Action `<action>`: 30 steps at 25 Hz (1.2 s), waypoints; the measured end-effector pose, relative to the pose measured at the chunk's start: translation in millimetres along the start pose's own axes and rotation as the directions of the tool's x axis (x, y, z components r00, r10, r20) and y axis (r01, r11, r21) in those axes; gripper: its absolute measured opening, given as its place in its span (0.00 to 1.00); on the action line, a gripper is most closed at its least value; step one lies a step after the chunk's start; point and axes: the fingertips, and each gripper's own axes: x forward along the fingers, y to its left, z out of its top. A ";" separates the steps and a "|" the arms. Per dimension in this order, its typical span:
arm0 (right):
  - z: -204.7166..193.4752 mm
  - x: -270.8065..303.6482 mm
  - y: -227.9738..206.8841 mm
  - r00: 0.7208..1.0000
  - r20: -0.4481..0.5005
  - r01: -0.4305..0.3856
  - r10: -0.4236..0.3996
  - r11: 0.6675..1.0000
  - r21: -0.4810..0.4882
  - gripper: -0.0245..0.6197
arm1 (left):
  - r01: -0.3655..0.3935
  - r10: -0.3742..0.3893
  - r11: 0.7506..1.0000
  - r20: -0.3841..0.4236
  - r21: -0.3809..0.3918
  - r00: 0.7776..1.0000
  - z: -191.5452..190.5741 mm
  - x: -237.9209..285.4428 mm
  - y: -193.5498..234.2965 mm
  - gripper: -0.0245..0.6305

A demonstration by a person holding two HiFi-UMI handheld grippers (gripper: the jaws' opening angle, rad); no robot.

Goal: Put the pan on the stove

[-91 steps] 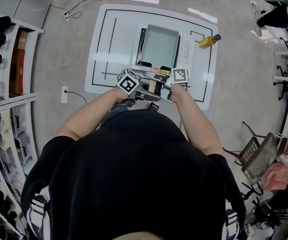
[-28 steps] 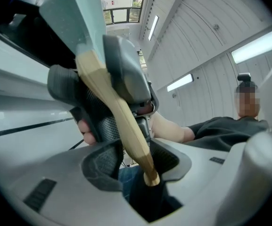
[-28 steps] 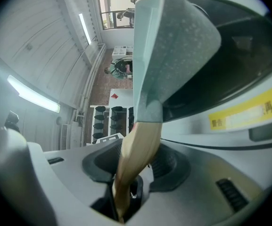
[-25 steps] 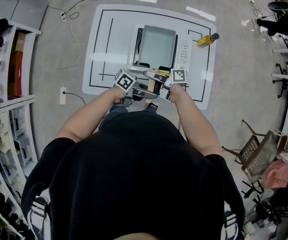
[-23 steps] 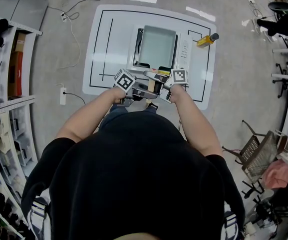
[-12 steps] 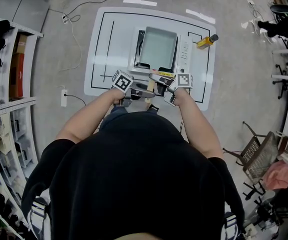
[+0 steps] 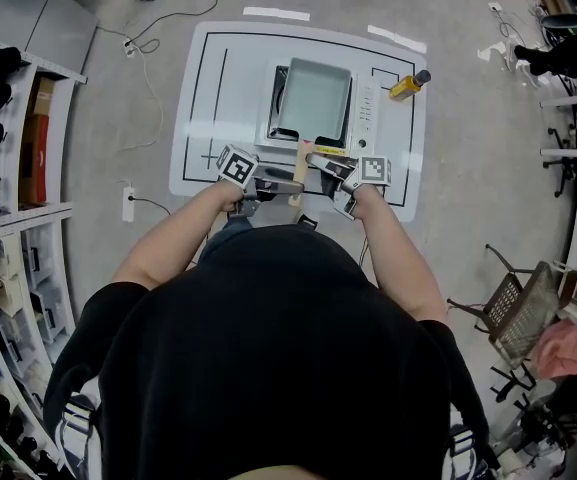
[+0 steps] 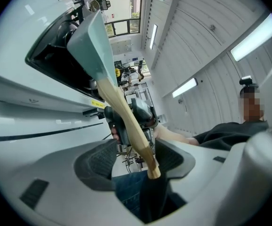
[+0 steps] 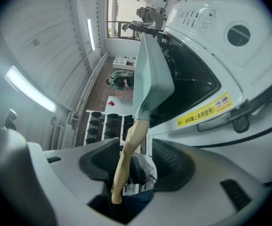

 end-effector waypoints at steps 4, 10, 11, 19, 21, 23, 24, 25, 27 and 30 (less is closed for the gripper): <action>-1.2 -7.0 0.6 0.999 0.032 0.026 -0.027 0.999 0.032 0.37 | -0.023 0.022 1.000 0.035 0.013 0.999 7.1 -9.3 0.2 0.42; 4.4 -20.4 -1.3 0.992 0.057 0.114 -0.111 0.992 -0.048 0.33 | -0.104 0.095 0.991 0.101 0.080 0.990 21.5 -29.9 2.5 0.44; 5.7 -23.0 -1.5 0.990 0.063 0.133 -0.129 0.989 -0.064 0.32 | -0.116 0.105 0.989 0.113 0.092 0.988 24.6 -33.3 1.7 0.44; 29.4 -42.5 -5.7 0.949 0.152 0.301 -0.275 0.933 -0.195 0.25 | -0.265 0.226 0.945 0.205 0.190 0.952 53.3 -60.5 2.8 0.44; 37.1 -47.2 -2.0 0.936 0.183 0.336 -0.299 0.916 -0.218 0.25 | -0.315 0.260 0.926 0.252 0.208 0.932 64.8 -70.1 2.2 0.44; 44.4 -53.7 1.5 0.921 0.218 0.373 -0.324 0.896 -0.240 0.24 | -0.365 0.292 0.905 0.305 0.219 0.907 76.0 -80.4 1.1 0.44; 48.1 -57.2 3.2 0.912 0.235 0.392 -0.337 0.884 -0.254 0.23 | -0.387 0.305 0.894 0.327 0.225 0.895 81.0 -85.5 0.6 0.44; 52.2 -60.7 5.1 0.902 0.251 0.413 -0.351 0.870 -0.269 0.23 | -0.407 0.316 0.883 0.345 0.234 0.884 85.6 -90.1 -0.2 0.44; 60.8 -67.9 9.7 0.882 0.283 0.455 -0.376 0.837 -0.304 0.22 | -0.444 0.337 0.858 0.367 0.259 0.867 92.8 -96.9 -3.1 0.44; 71.8 -78.1 18.5 0.855 0.330 0.505 -0.400 0.788 -0.353 0.21 | -0.496 0.367 0.814 0.394 0.302 0.842 101.1 -103.5 -8.5 0.44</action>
